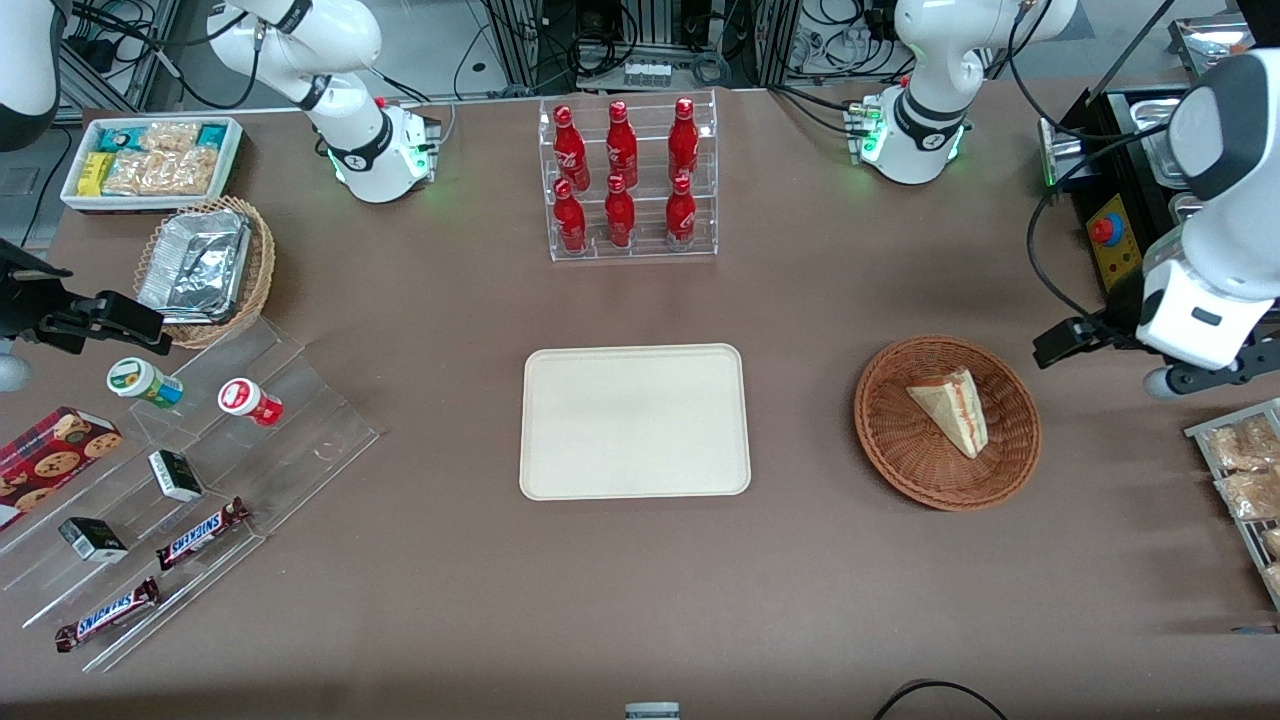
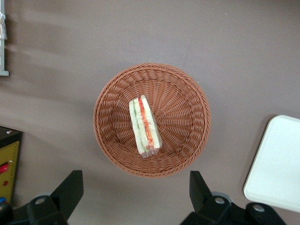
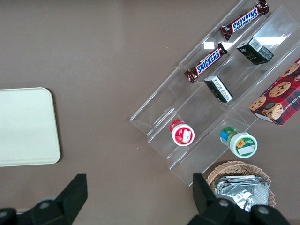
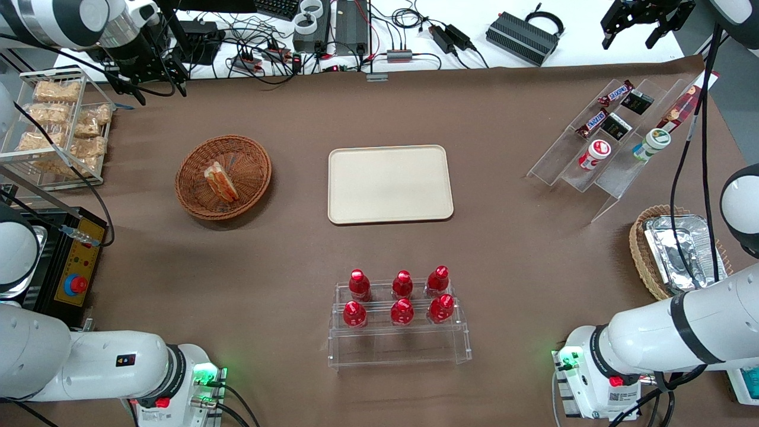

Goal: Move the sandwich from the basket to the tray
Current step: 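Lower the open left gripper over the wrapped sandwich in the basket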

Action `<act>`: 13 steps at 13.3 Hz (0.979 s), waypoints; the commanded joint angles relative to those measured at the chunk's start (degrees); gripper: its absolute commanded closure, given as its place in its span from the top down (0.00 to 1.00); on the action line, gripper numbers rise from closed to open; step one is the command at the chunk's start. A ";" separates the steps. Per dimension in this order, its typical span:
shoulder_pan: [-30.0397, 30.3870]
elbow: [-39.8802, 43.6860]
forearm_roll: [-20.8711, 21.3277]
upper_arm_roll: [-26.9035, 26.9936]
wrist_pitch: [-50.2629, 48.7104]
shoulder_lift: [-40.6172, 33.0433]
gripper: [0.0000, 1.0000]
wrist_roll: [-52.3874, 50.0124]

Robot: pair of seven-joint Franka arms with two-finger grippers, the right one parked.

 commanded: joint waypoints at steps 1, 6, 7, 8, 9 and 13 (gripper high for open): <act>0.03 -4.46 0.31 -0.12 4.08 -0.95 1.00 -3.17; -0.06 -12.89 0.40 -0.21 12.25 -1.48 1.00 -5.89; -0.06 -14.82 0.40 -0.21 14.44 -1.65 1.00 -6.86; -0.14 -16.58 0.40 -0.21 16.55 -1.65 1.00 -7.65; -0.15 -18.08 0.40 -0.21 18.14 -1.65 1.00 -8.27; -0.41 -22.48 0.31 -0.30 23.77 -1.04 1.00 -12.21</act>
